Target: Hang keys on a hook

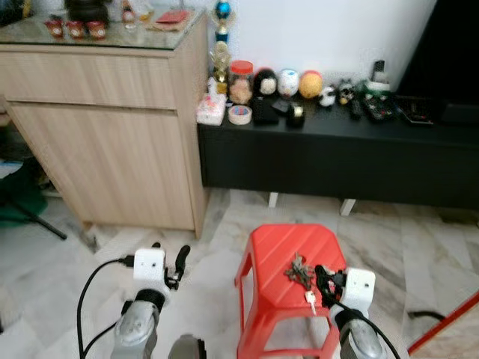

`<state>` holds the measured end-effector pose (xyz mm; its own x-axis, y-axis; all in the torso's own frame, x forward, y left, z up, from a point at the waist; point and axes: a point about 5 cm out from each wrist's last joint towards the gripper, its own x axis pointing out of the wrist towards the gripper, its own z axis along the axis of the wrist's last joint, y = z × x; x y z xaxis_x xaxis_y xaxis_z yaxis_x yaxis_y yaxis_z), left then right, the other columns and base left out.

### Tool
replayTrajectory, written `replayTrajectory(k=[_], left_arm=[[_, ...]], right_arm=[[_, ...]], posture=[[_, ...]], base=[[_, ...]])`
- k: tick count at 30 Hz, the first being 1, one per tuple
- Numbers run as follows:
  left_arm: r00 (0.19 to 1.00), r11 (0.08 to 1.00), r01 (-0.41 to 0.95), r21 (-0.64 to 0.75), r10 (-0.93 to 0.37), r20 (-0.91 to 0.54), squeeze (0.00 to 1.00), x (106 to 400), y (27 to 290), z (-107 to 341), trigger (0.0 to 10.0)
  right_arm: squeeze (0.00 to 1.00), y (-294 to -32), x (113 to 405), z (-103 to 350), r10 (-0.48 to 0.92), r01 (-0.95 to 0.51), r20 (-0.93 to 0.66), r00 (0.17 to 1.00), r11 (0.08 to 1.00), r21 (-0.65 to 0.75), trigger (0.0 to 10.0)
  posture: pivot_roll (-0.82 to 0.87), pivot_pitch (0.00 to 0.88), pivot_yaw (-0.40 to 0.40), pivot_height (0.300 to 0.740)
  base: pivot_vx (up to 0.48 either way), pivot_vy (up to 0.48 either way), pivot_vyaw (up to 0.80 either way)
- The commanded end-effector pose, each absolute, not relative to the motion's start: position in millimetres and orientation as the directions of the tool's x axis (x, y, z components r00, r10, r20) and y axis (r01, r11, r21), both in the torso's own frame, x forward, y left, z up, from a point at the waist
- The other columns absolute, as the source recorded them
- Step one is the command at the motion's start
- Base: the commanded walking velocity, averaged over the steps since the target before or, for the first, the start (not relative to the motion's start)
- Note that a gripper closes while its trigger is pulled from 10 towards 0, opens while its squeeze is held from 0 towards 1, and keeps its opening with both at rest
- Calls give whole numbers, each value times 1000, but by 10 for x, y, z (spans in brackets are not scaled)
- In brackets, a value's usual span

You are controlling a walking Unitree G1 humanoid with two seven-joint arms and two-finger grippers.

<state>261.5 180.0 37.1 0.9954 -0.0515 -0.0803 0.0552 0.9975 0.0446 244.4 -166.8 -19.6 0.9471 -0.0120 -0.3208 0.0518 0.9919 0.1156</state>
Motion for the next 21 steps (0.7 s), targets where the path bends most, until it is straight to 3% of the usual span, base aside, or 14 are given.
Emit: replayTrajectory(k=[1, 4, 21], left_arm=[[994, 997, 62, 43, -57, -94, 0, 2606, 1799, 355, 10000], [994, 997, 61, 44, -56, -94, 0, 2606, 1804, 354, 10000], [993, 997, 71, 44, -66, -96, 0, 2610, 1800, 349, 10000]], right_arm=[[0, -1631, 2456, -193, 1, 37, -318, 948, 993, 113, 10000], [0, -1628, 2451, -197, -4, 45, -319, 948, 992, 122, 10000], [0, -1647, 2458, -219, -29, 84, -329, 944, 985, 153, 10000]], posture=[[64, 0, -58, 656], [64, 0, -57, 656], [63, 0, -47, 656]], base=[[0, 0, 763], [0, 0, 758], [0, 0, 0]])
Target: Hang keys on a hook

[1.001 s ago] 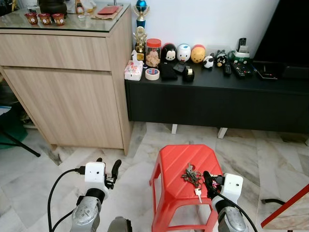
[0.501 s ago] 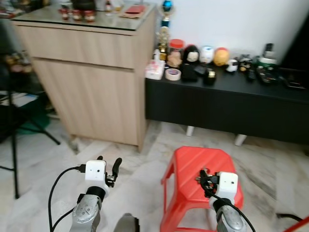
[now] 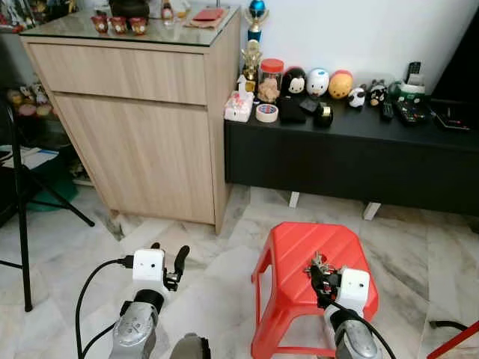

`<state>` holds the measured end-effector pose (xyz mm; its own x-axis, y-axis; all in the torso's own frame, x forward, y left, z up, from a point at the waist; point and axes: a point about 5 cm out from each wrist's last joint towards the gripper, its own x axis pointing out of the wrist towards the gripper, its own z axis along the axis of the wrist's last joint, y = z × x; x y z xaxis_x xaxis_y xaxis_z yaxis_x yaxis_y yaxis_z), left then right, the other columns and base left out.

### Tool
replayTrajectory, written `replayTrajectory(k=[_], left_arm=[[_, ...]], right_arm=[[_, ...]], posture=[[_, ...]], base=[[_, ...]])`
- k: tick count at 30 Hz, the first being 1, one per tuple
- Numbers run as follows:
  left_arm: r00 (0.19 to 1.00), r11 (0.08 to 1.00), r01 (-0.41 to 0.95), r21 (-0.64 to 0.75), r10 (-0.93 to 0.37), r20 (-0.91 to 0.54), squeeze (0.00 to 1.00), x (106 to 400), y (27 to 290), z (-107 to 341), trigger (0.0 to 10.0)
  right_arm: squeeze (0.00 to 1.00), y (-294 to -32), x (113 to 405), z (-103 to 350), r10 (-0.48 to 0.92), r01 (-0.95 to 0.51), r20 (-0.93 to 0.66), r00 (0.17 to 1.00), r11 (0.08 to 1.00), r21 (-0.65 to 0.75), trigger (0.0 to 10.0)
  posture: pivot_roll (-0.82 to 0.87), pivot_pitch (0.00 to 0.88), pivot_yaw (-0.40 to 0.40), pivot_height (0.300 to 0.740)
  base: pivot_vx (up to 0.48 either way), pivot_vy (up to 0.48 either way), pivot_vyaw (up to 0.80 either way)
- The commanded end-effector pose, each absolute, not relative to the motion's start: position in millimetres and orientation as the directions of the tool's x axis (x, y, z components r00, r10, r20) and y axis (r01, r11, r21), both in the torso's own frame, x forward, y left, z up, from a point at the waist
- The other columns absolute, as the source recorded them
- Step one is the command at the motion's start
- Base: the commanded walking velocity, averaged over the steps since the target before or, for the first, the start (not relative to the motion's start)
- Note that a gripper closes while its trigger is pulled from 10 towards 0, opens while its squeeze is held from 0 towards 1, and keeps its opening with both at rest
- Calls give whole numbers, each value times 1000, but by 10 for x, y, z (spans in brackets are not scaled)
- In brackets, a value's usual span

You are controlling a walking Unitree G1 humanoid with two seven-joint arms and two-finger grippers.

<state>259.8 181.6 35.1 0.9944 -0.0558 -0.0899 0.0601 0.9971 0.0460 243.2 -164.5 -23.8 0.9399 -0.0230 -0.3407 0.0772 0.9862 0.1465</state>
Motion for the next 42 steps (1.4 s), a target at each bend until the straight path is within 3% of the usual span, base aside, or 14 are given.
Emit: replayTrajectory(k=[1, 29, 42], left_arm=[[993, 996, 71, 45, -67, -96, 0, 2610, 1800, 349, 10000], [994, 997, 58, 48, -54, -91, 0, 2599, 1821, 357, 10000], [994, 997, 58, 49, -53, -91, 0, 2605, 1828, 360, 10000]], right_arm=[[0, -1651, 2456, -222, -35, 90, -331, 943, 984, 152, 10000], [0, -1722, 2487, -207, -123, 185, -336, 934, 969, 161, 10000], [0, -1708, 2509, -196, -121, 185, -334, 935, 969, 166, 10000]], posture=[[63, 0, -47, 656], [72, 0, -55, 656], [73, 0, -54, 656]], base=[[0, 0, 0], [0, 0, -105], [284, 0, 0]])
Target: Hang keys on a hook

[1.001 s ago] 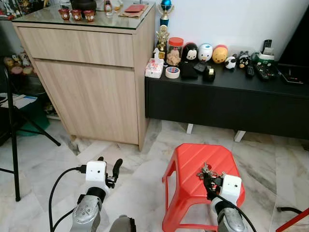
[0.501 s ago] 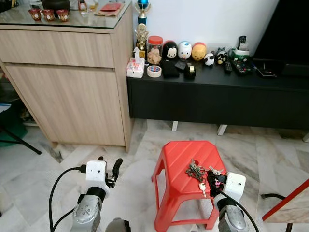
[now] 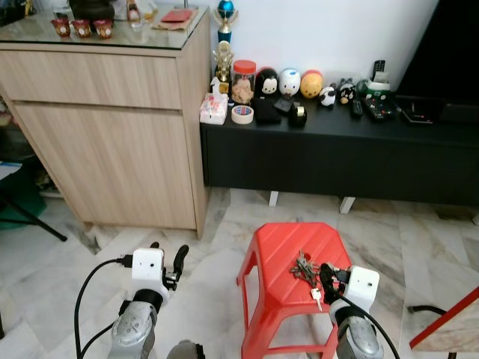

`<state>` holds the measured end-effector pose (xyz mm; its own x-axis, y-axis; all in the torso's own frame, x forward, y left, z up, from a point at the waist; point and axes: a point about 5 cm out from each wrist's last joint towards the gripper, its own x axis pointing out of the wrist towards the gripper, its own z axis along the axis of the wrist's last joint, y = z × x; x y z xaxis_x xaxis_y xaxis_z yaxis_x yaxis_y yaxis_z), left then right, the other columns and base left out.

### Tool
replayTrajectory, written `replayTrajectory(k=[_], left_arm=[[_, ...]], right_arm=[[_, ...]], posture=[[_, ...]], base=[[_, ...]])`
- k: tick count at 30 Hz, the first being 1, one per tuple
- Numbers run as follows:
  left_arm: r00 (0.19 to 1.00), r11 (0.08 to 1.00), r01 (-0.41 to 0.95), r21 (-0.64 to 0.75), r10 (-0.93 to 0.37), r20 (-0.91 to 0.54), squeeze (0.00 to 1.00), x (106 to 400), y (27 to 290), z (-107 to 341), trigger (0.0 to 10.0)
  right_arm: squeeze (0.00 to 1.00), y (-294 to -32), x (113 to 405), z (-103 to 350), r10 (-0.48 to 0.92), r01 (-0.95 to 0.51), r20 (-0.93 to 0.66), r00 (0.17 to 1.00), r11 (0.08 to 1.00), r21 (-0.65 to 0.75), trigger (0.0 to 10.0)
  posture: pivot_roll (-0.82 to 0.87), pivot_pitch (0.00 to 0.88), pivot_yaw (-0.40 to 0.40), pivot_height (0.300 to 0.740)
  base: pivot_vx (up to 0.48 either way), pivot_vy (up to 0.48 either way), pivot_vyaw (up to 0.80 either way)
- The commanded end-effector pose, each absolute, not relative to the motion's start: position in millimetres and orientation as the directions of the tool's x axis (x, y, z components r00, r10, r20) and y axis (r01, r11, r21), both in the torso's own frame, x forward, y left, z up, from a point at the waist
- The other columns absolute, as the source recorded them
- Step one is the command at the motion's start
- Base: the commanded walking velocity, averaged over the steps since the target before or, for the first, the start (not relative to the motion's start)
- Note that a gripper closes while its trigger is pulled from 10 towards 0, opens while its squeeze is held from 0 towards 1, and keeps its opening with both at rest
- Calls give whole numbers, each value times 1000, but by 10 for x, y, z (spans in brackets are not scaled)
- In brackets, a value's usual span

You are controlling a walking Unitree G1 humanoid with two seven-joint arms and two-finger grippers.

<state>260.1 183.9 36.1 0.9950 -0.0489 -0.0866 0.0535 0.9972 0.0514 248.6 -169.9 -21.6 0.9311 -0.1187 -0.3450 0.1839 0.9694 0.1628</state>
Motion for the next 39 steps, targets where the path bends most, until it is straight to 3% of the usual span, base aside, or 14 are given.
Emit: replayTrajectory(k=[1, 14, 28, 39], left_arm=[[995, 997, 57, 49, -53, -90, 0, 2606, 1828, 361, 10000], [995, 996, 64, 57, -59, -79, 0, 2602, 1838, 381, 10000], [995, 997, 62, 54, -57, -81, 0, 2578, 1839, 374, 10000], [994, 995, 73, 61, -68, -84, 0, 2581, 1835, 379, 10000]], right_arm=[[0, -1708, 2508, -197, -121, 186, -335, 934, 968, 167, 10000], [0, -1729, 2496, -224, -131, 198, -352, 927, 967, 159, 10000], [0, -1714, 2499, -241, -122, 190, -370, 921, 969, 155, 10000], [0, -1713, 2541, -252, -131, 201, -409, 903, 970, 135, 10000]], posture=[[73, 0, -54, 656], [75, 0, -55, 656], [80, 0, -55, 656], [81, 4, -51, 597]], base=[[311, 0, 0], [312, 0, 0], [0, 0, 0], [0, 0, 0]])
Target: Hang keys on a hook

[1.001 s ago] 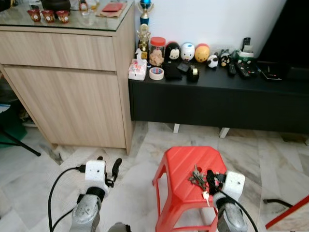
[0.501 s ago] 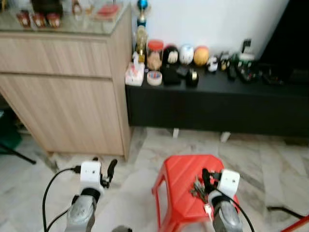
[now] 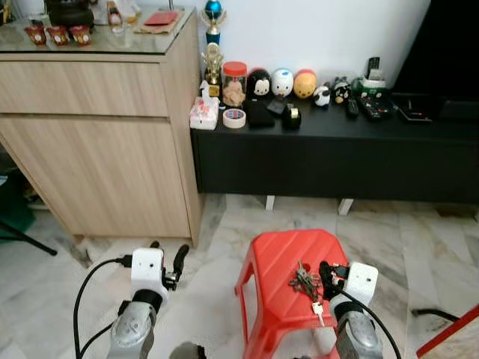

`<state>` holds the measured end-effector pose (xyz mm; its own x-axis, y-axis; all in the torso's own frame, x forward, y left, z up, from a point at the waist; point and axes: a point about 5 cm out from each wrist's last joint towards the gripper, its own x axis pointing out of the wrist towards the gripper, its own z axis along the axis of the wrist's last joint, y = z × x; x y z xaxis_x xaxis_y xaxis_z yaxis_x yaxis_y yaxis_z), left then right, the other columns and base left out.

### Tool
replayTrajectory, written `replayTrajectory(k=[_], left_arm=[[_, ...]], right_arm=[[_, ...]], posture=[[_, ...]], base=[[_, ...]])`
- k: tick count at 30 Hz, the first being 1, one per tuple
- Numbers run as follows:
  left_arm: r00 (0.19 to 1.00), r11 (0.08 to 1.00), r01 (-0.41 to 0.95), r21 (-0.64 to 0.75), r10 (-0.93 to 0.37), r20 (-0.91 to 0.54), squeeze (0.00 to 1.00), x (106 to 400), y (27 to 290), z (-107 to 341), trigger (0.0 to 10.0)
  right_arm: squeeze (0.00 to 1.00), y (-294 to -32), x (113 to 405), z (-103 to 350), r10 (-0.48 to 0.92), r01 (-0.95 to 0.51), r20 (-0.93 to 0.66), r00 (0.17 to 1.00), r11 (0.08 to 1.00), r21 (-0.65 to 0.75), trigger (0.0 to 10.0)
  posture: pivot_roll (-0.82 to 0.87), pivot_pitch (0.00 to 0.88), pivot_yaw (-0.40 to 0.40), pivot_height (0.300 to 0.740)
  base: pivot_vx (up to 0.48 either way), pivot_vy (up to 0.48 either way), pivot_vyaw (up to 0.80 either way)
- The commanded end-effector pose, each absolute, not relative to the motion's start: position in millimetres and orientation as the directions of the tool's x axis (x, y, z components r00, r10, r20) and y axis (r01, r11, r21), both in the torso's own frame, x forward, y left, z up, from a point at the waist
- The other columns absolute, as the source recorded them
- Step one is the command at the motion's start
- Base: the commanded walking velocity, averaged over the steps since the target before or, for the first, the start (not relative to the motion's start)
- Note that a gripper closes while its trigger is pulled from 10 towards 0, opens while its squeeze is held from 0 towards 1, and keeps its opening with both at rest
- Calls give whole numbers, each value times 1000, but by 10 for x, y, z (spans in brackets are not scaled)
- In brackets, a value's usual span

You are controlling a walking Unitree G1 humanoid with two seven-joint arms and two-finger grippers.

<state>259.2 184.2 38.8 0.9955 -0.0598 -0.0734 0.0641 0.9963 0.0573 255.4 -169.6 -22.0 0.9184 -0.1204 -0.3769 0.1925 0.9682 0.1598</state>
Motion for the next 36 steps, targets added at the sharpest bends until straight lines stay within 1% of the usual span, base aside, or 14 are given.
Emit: replayTrajectory(k=[1, 11, 28, 36], left_arm=[[994, 995, 74, 61, -68, -85, 0, 2581, 1834, 379, 10000], [992, 993, 100, 64, -94, -87, 0, 2587, 1796, 396, 10000], [992, 993, 99, 58, -94, -79, 0, 2616, 1806, 435, 10000], [993, 994, 96, 57, -91, -78, 0, 2624, 1799, 439, 10000]], right_arm=[[0, -1723, 2543, -260, -139, 207, -422, 896, 971, 120, 10000], [0, -1750, 2657, -194, -150, 242, -421, 895, 955, 173, 10000], [0, -1747, 2653, -191, -149, 240, -413, 898, 955, 177, 10000], [0, -1713, 2680, -165, -117, 196, -395, 911, 967, 166, 10000]], posture=[[81, 4, -51, 597], [84, 16, -46, 597], [85, 12, -39, 597], [87, 10, -41, 597]], base=[[0, 0, 0], [0, 0, 0], [0, 0, 0], [248, 0, 0]])
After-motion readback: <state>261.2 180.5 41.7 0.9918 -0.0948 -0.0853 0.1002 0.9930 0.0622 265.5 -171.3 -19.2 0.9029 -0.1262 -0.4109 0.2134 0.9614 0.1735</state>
